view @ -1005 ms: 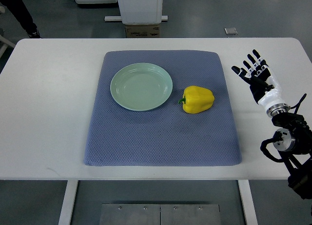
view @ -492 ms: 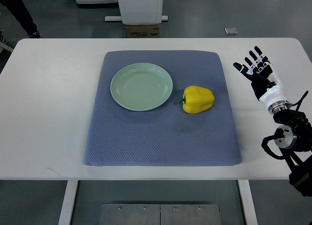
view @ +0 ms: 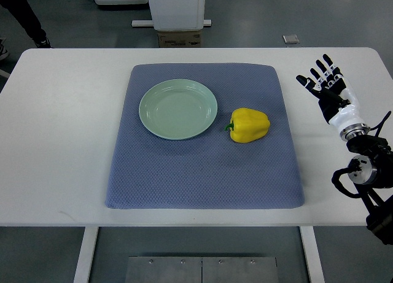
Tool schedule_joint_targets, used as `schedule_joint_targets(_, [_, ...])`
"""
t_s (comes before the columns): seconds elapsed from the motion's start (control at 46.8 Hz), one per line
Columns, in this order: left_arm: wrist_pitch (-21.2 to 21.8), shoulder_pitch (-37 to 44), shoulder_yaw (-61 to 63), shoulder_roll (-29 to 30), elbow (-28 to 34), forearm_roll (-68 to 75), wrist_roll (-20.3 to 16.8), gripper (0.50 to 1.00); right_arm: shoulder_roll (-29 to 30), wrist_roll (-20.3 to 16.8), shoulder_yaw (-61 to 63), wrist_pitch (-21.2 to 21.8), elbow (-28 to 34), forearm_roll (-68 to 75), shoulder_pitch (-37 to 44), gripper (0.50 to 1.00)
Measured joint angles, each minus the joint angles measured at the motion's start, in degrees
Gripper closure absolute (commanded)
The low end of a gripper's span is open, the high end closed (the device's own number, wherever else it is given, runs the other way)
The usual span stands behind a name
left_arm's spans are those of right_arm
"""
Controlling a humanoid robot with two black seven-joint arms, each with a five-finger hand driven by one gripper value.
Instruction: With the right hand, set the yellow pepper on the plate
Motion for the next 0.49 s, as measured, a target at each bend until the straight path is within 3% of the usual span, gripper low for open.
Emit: schedule_joint_targets(0.492, [0.0,0.0,0.0,0.0,0.0,0.0,0.0,0.500,-2.4,1.2,-1.5,1.4,0.3,0.0,-0.1,0.500])
